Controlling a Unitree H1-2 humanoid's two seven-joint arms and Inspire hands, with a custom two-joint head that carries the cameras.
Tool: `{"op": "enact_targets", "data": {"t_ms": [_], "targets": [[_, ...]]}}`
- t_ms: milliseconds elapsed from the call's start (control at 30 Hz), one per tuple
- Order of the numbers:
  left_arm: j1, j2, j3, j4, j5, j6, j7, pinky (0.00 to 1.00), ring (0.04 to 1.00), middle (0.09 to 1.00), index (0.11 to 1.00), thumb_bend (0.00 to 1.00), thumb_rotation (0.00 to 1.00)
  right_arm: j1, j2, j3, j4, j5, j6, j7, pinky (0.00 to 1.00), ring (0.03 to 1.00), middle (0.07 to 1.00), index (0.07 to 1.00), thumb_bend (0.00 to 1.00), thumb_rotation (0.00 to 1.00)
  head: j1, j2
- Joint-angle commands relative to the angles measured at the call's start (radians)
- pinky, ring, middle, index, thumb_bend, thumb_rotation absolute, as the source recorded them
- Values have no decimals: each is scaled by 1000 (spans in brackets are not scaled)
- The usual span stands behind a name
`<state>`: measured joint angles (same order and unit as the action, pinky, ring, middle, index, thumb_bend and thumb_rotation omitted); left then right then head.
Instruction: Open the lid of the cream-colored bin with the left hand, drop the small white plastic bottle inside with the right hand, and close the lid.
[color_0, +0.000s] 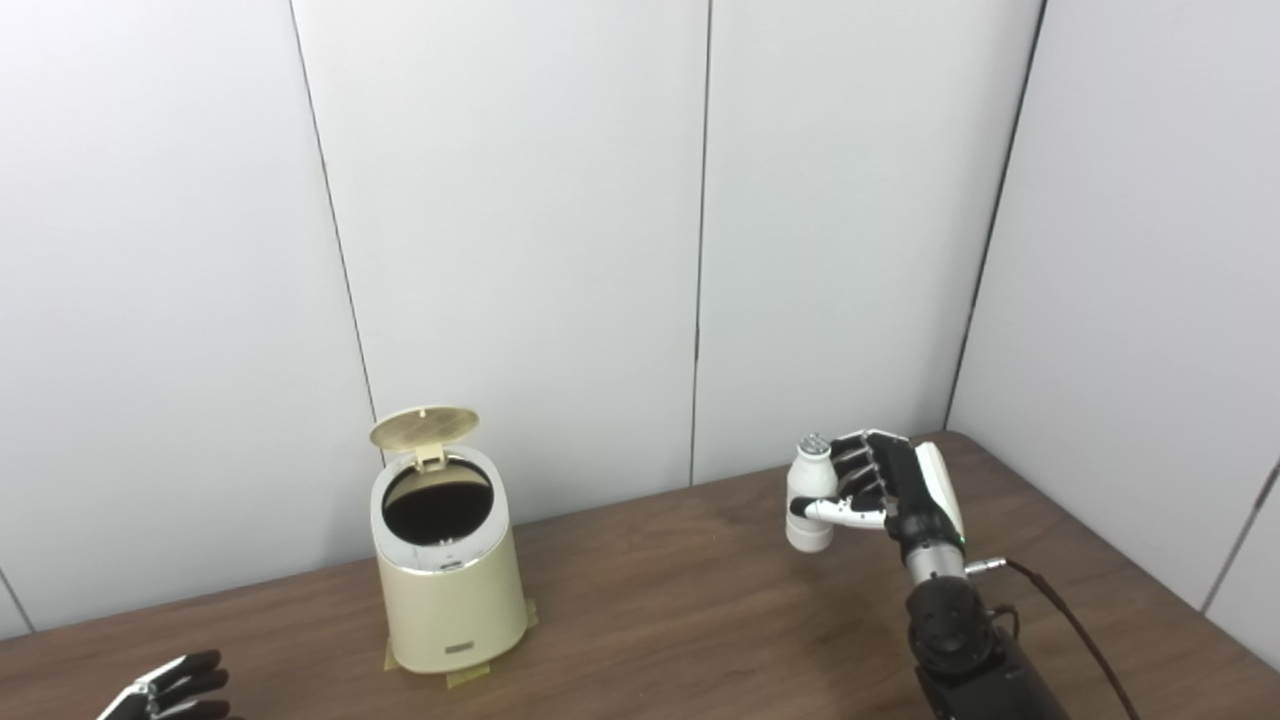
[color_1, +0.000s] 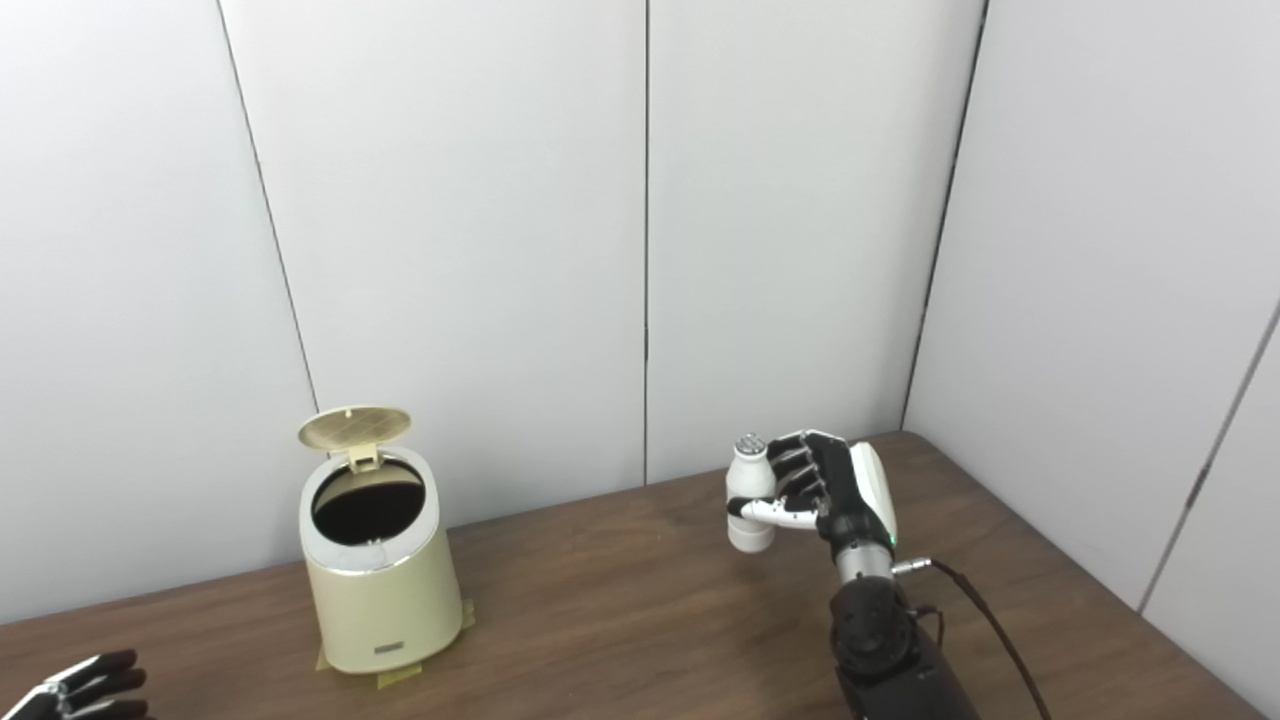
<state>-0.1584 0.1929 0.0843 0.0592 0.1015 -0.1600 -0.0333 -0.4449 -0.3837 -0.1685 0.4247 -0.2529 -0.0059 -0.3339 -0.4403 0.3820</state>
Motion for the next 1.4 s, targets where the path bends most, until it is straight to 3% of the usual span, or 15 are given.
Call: {"op": "enact_targets", "data": {"t_ms": [0,133,333,433,600,767,1133,1367], "targets": [[-36,6,3,-36,-1,-8,13,545,659,727,762,422,35,-35,-14,-5,-55,-14,-32,-23,299,362,431,520,524,0,1,-3],[-35,5,1,-38,4,-9,13,538,652,721,756,424,19,-21,-8,-2,-115,-24,-2,-11,300,363,434,519,525,0,20,-5],[-32,-4,-5,-64,18,17,16,572,663,728,757,428,0,-19,27,44,-334,-52,90,55,292,351,422,526,523,0,54,-7],[-34,-10,-9,-58,31,-2,24,597,674,727,757,419,0,-42,48,77,-439,-67,150,101,314,376,429,516,526,0,83,-8],[-31,-28,-19,-63,39,10,33,635,685,729,756,430,0,-101,83,123,-517,-75,186,152,336,398,484,528,516,0,140,-13],[-22,-43,-27,-74,45,32,38,654,700,734,760,474,0,-148,112,161,-520,-64,170,196,338,409,507,514,516,0,204,-14],[-10,-70,-43,-38,57,5,61,638,694,721,745,571,12,-215,228,211,-501,-68,190,236,292,380,485,542,513,0,314,-9],[-12,-84,-54,-14,49,-10,69,638,694,724,751,584,46,-245,273,233,-458,-74,157,238,284,375,485,541,512,0,359,-7]]}}
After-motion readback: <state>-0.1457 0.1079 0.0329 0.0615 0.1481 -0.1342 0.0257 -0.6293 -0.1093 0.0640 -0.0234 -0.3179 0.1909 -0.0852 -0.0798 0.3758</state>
